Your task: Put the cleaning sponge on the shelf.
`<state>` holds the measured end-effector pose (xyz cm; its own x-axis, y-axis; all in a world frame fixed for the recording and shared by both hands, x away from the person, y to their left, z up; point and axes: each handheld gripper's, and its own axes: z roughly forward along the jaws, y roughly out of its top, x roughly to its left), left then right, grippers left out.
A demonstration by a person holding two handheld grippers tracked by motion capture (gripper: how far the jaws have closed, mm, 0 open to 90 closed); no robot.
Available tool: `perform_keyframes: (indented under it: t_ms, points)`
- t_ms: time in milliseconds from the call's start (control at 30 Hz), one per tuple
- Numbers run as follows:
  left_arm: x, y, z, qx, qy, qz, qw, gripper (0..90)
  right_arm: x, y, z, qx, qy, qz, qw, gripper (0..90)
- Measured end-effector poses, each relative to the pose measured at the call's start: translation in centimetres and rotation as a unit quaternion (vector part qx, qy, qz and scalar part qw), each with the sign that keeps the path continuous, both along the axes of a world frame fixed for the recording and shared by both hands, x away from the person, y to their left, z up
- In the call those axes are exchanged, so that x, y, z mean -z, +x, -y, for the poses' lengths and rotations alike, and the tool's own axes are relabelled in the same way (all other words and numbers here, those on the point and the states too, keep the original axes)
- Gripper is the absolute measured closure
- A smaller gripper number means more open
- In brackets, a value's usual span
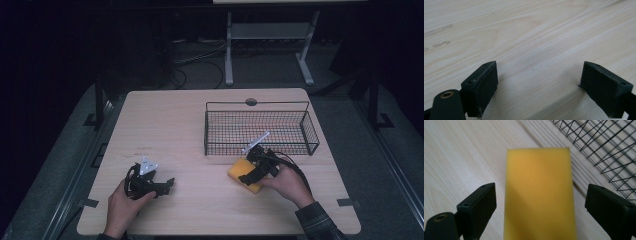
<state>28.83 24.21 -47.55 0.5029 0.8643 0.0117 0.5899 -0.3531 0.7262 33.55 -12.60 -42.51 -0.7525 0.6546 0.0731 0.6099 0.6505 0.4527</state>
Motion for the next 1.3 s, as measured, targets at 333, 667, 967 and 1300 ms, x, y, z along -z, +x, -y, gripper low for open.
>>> perform_keyframes:
  t_ms: [333,667,967,1300]
  points:
    - [0.0,0.0,0.0,0.000,0.000,0.000,1.0000,13.4,1.1,0.0,-0.5,-0.006,-0.012,-0.001,0.9999,11.8]
    - [0.0,0.0,0.0,0.000,0.000,0.000,1.0000,13.4,2.1,0.1,-1.0,-0.008,-0.031,-0.005,0.9995,13.9]
    - [0.0,0.0,0.0,0.000,0.000,0.000,1.0000,13.4,2.2,0.1,-0.9,-0.009,-0.032,-0.007,0.9994,21.3]
    - [0.0,0.0,0.0,0.000,0.000,0.000,1.0000,13.4,2.0,0.0,-0.6,-0.009,-0.030,-0.009,0.9995,22.0]
